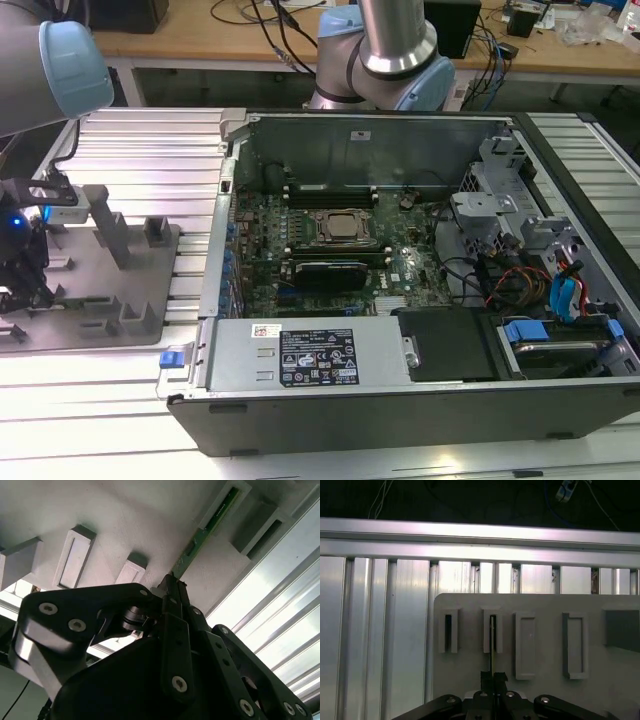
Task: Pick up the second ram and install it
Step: 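Pick up the second ram and move it above second insertion slot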
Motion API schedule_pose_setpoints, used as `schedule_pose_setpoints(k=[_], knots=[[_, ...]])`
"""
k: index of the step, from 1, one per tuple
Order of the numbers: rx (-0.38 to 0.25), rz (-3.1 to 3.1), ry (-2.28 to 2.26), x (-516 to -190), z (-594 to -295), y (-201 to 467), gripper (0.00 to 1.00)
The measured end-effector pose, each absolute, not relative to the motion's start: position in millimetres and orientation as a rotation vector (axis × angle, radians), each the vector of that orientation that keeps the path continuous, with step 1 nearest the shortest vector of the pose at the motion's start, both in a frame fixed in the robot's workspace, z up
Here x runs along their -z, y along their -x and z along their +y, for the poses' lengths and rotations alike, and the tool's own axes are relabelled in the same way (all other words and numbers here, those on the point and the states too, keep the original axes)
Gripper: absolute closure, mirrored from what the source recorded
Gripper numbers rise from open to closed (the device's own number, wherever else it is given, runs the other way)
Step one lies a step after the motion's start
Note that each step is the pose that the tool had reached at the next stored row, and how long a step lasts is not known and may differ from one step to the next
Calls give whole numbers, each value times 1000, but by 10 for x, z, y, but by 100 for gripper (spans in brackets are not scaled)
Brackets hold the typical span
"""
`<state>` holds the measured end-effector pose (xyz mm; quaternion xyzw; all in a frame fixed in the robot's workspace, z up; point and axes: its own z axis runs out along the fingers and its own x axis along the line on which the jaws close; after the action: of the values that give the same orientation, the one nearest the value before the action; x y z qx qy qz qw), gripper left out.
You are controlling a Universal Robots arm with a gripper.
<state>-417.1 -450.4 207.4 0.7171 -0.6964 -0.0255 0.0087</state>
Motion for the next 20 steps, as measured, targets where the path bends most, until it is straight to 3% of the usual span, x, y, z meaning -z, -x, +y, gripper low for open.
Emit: schedule_pose_setpoints(k=[4, 20], knots=[[80, -2188, -2229, -2117, -4505, 4171, 91], [79, -2188, -2228, -3068, -4504, 4171, 91]])
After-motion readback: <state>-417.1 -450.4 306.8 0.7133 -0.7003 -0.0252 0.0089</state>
